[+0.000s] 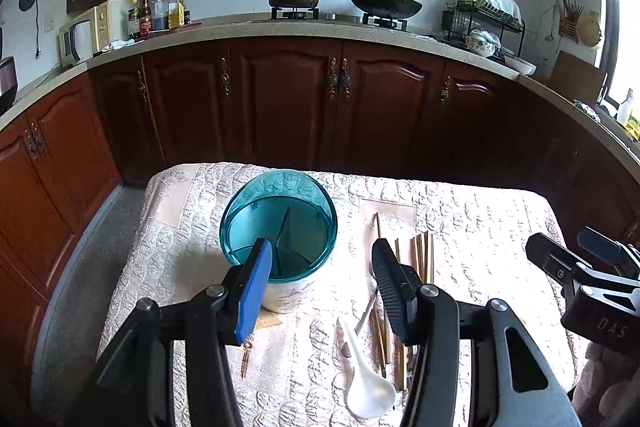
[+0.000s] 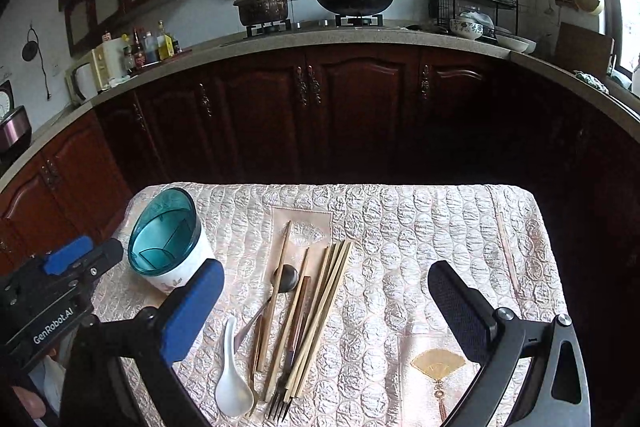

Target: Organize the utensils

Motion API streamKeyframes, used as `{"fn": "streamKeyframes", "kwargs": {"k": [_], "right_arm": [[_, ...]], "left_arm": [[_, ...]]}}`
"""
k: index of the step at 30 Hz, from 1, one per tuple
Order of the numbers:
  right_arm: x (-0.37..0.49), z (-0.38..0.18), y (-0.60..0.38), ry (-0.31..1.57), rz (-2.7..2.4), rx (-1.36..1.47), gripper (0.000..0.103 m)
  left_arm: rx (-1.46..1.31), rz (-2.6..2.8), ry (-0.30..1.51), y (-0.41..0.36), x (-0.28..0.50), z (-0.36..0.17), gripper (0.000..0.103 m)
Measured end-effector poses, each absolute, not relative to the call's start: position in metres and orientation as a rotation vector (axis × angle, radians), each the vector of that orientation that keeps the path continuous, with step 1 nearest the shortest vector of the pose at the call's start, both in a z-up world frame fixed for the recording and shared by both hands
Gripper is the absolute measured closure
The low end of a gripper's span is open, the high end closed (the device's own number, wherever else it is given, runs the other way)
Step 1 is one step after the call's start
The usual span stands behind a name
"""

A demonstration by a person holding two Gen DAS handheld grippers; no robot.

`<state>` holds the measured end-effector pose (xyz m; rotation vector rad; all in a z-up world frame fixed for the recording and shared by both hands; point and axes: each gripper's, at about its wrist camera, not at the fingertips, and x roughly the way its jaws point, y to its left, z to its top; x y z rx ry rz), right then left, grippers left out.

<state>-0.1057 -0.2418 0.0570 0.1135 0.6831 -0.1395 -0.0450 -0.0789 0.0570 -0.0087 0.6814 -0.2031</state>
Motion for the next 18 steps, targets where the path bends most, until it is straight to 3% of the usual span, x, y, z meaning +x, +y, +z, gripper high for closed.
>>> {"fn": "streamKeyframes", "kwargs": {"k": [18], "right_arm": [[-0.1046,0.0591,-0.2363,0.682,-0.148,0.080,0.000]], "left_arm": [[-0.010,-0.214,0.674,-0.0814,-0.0483,0.0575,0.050]]}}
